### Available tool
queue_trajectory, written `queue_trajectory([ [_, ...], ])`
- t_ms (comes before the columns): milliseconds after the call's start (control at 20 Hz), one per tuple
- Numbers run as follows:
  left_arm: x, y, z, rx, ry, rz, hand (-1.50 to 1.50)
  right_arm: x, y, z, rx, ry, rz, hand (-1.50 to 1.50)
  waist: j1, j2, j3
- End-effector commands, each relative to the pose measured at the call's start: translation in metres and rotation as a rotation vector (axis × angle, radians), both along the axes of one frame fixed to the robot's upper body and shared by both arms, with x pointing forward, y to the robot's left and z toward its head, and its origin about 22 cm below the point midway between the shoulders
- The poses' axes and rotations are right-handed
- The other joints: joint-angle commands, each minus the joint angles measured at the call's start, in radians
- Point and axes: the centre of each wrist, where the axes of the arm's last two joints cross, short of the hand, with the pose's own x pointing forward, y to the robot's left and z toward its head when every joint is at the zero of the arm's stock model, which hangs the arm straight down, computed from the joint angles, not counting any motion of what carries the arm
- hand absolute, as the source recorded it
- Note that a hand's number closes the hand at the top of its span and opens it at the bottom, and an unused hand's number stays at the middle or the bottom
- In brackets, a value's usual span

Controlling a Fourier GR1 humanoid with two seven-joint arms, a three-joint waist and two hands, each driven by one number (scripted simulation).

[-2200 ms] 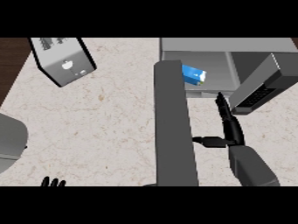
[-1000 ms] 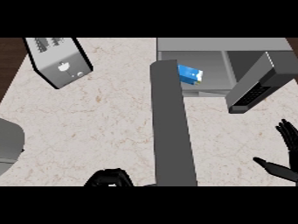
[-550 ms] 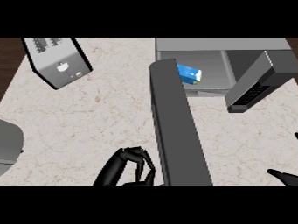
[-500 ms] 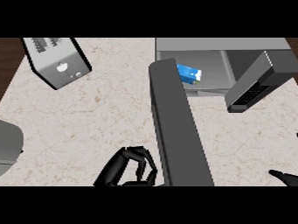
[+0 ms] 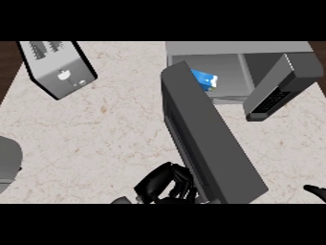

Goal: Pick up the milk, place it into the microwave and close the microwave

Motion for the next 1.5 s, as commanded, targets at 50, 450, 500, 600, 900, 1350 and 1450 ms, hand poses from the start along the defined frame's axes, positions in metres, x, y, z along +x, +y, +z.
queue_trajectory([
  [50, -0.010, -0.022, -0.017, 0.061, -0.040, -0.093, 1.50, 0.007, -0.008, 0.011, 0.077, -0.127, 0.140, -1.50, -0.014, 0.006, -0.001],
  [450, -0.008, -0.045, 0.002, -0.081, -0.100, -0.028, 1.50, 0.035, 0.004, 0.034, 0.070, -0.178, 0.262, -1.50, -0.073, 0.008, -0.005],
  [500, -0.004, -0.047, 0.006, -0.078, -0.101, -0.011, 1.50, 0.035, 0.013, 0.026, 0.096, -0.173, 0.264, -1.50, -0.082, 0.011, -0.004],
  [600, 0.000, -0.051, 0.010, -0.075, -0.110, 0.015, -1.50, 0.048, 0.025, 0.029, 0.092, -0.198, 0.275, -1.50, -0.091, 0.013, -0.005],
  [900, 0.026, -0.057, 0.029, -0.095, -0.148, 0.093, 1.50, 0.065, 0.035, 0.045, 0.100, -0.212, 0.326, -1.50, -0.140, 0.020, -0.005],
  [1350, 0.064, -0.072, 0.070, -0.151, -0.290, 0.180, 1.50, 0.091, 0.051, 0.069, 0.082, -0.203, 0.427, -1.50, -0.211, 0.039, -0.004],
  [1450, 0.074, -0.073, 0.078, -0.149, -0.300, 0.198, 1.50, 0.095, 0.045, 0.082, 0.065, -0.198, 0.448, -1.50, -0.232, 0.042, -0.004],
])
